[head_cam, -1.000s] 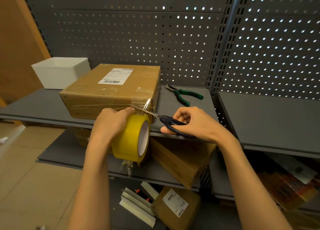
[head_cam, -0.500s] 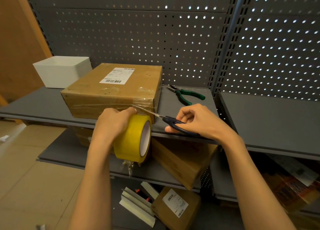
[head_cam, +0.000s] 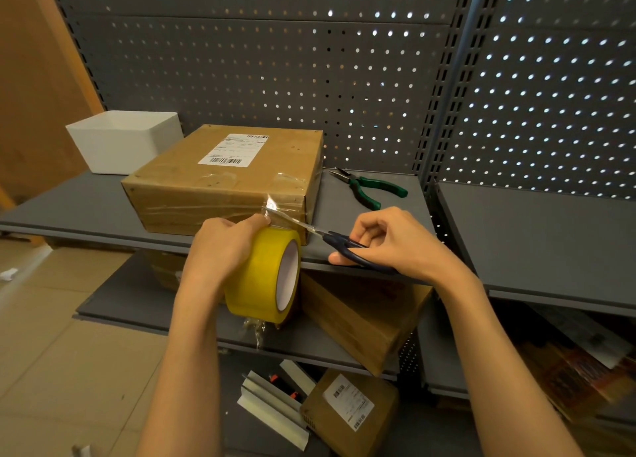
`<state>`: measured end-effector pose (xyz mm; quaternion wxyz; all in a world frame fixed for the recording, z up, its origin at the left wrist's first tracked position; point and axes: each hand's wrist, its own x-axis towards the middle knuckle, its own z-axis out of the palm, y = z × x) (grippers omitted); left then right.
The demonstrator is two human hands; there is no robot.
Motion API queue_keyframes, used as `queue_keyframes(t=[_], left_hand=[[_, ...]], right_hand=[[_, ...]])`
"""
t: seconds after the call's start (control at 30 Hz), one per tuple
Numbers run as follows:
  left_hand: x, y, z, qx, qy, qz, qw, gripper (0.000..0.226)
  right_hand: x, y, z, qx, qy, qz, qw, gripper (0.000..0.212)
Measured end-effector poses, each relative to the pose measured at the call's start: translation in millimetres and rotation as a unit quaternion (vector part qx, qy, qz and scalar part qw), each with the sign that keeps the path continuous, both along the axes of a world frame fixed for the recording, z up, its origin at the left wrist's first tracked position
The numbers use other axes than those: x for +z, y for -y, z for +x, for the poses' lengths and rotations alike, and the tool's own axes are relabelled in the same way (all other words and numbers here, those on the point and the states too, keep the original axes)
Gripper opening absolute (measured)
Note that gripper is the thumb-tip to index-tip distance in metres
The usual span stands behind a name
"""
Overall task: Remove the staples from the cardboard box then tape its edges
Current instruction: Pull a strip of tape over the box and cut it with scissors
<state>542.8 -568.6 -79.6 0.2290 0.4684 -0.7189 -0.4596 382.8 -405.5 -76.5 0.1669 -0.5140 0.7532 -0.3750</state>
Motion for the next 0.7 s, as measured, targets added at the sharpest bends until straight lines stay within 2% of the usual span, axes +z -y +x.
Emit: queue_keyframes(t=[0.37,0.53,0.7], left_hand=[[-0.2,-2.1,2.0,-0.006,-0.013,0.015,1.000,0.040],[-2.6,-4.1,4.0,-0.016,-0.023,0.026,0.999,0.040],[-4.2,-8.4,8.6,-0.035,-0.041,0.025,0.998,0.038]], right_hand=[[-3.7,-0.3,-0.1,0.032,0.031,0.014,0.999,0.047],[-4.3,-3.6,-0.5,0.062,0.109,0.032,0.992,0.053],[-0.1,-5.7,1.3,0.079,0.132,0.046,0.987,0.053]])
